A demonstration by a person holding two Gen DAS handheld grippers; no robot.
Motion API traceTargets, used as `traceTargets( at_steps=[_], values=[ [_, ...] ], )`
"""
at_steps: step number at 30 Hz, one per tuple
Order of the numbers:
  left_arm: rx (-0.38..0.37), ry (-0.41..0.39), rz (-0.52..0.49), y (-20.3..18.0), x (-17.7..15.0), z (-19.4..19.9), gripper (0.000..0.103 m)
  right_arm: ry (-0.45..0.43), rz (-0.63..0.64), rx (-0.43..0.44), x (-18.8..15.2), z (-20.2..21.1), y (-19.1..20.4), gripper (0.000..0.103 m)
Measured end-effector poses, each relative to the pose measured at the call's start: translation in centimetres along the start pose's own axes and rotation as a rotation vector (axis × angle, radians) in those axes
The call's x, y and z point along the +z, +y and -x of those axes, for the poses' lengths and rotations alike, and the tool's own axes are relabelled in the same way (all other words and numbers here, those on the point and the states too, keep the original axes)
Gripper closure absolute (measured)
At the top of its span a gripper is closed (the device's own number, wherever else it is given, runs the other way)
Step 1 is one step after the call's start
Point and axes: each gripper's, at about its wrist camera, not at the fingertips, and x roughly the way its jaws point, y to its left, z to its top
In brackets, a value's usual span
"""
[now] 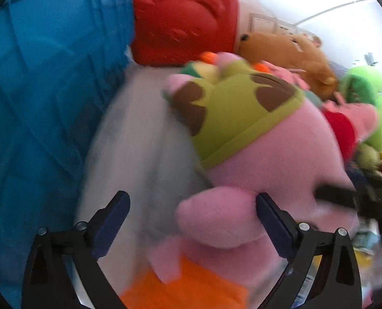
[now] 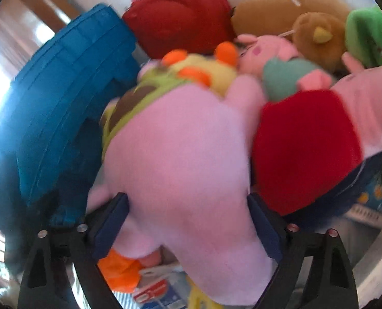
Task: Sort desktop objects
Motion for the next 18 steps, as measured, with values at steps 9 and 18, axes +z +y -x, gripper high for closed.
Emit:
traceTargets(
  at_steps=[9,18],
  values=[
    [-0.202,-0.019,-0.035,0.1,1.2,1.6,0.0,-0.079,-0.072,-0.003,1.2,2.2,-0.7,0.001],
    [-0.296,0.032,-0.092,-2.7,1.5,-2.8,0.0,-0.014,-0.086,-0.039,3.2,-1.8,-1.7,0.0]
  ],
)
